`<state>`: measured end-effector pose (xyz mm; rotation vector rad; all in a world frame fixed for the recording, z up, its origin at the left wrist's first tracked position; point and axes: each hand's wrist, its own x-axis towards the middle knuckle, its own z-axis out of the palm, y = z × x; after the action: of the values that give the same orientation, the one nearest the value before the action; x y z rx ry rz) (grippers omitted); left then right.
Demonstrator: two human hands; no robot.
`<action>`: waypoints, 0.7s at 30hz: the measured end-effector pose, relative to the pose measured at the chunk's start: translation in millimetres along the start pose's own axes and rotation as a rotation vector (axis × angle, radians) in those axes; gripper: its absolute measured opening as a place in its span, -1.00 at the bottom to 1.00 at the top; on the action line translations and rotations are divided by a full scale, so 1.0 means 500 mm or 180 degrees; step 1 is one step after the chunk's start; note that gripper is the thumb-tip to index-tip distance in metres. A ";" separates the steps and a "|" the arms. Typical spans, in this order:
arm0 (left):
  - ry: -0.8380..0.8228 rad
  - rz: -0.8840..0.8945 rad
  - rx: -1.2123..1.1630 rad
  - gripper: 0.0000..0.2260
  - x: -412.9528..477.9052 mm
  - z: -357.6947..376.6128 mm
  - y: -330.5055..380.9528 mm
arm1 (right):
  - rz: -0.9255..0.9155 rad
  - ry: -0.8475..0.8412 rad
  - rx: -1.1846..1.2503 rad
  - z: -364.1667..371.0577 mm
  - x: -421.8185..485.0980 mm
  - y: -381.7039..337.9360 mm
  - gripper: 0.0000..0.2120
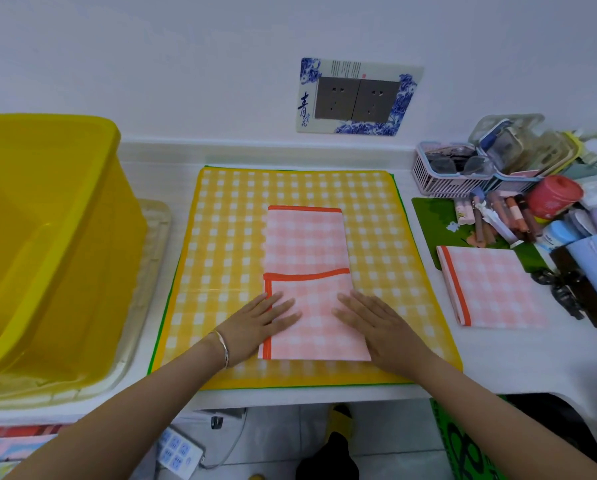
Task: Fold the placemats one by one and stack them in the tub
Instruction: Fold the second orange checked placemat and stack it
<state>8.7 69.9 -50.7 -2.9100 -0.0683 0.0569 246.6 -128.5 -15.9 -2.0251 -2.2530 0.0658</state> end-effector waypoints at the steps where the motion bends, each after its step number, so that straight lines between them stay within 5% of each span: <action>1: 0.0001 0.0069 -0.0010 0.09 -0.003 0.001 0.006 | 0.0045 -0.0206 0.0101 0.001 0.011 0.003 -0.41; 7: -0.0126 0.0110 -0.0118 -0.01 -0.009 -0.012 0.005 | 0.0074 -0.0873 0.0052 0.020 0.042 0.017 -0.36; 13: -0.0095 -0.0538 -0.0482 -0.23 0.003 0.003 -0.020 | 0.0183 -0.0776 0.0081 0.026 0.056 0.026 -0.35; 21: 0.0111 -0.0483 -0.0606 -0.38 0.018 0.002 -0.047 | 0.0111 -0.0657 0.0230 0.043 0.074 0.048 -0.31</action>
<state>16.7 93.7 -46.8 -3.0833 -0.3041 -0.0274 264.2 -88.3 -38.0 -2.1074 -2.2932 0.3700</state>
